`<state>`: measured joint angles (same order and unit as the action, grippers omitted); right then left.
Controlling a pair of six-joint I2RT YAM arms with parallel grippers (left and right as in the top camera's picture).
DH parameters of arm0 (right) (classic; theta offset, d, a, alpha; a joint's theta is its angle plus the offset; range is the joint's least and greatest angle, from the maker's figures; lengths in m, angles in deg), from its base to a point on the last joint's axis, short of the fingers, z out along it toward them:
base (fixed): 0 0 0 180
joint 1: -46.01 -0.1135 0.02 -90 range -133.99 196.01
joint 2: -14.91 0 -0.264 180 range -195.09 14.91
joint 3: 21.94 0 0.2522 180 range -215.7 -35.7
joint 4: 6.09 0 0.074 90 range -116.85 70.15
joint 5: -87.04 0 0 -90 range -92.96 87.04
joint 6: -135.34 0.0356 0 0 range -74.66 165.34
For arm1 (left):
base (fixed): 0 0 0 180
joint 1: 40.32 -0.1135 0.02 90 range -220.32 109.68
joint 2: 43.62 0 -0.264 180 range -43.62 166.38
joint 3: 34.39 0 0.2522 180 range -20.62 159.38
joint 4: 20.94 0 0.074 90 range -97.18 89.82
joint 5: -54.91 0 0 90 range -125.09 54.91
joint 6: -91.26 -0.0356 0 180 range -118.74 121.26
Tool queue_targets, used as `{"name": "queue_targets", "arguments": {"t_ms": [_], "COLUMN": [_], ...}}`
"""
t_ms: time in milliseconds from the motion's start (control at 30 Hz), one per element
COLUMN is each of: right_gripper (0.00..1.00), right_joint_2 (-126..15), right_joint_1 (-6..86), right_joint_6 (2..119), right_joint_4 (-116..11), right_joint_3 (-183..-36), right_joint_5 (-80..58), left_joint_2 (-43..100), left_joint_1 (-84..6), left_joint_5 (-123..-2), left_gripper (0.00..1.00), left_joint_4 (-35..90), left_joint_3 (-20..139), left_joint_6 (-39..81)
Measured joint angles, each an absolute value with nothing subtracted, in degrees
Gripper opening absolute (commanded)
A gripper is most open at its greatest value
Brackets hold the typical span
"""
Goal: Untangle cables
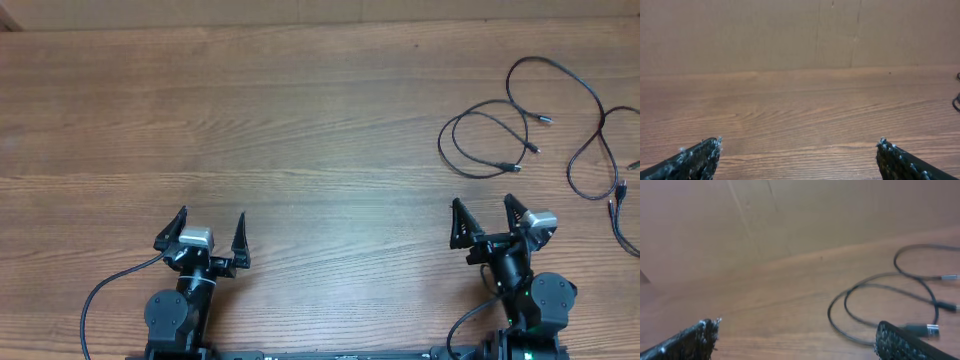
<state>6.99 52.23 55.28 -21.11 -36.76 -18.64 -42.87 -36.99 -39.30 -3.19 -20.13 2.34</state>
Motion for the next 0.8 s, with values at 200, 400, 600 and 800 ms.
{"name": "queue_targets", "arguments": {"t_ms": [200,400,600,800], "right_gripper": [1.0,1.0,1.0,1.0], "right_joint_2": [14.2,14.2,14.2,14.2], "right_joint_1": [48.9,47.9,47.9,47.8], "right_joint_6": [51.6,50.4,50.2,50.2], "right_joint_4": [-23.7,-23.7,-23.8,-23.8], "right_joint_3": [-36.8,-36.8,-36.8,-36.8], "right_joint_5": [-17.7,-17.6,-17.6,-17.6], "left_joint_2": [-42.9,-42.9,-42.9,-42.9], "left_joint_1": [-37.0,-37.0,-37.0,-37.0], "left_joint_5": [-39.3,-39.3,-39.3,-39.3], "left_gripper": [1.0,0.99,1.0,1.0], "left_joint_4": [-3.1,-3.1,-3.1,-3.1], "left_joint_3": [-20.1,-20.1,-20.1,-20.1], "left_joint_6": [2.3,2.3,2.3,2.3]}}
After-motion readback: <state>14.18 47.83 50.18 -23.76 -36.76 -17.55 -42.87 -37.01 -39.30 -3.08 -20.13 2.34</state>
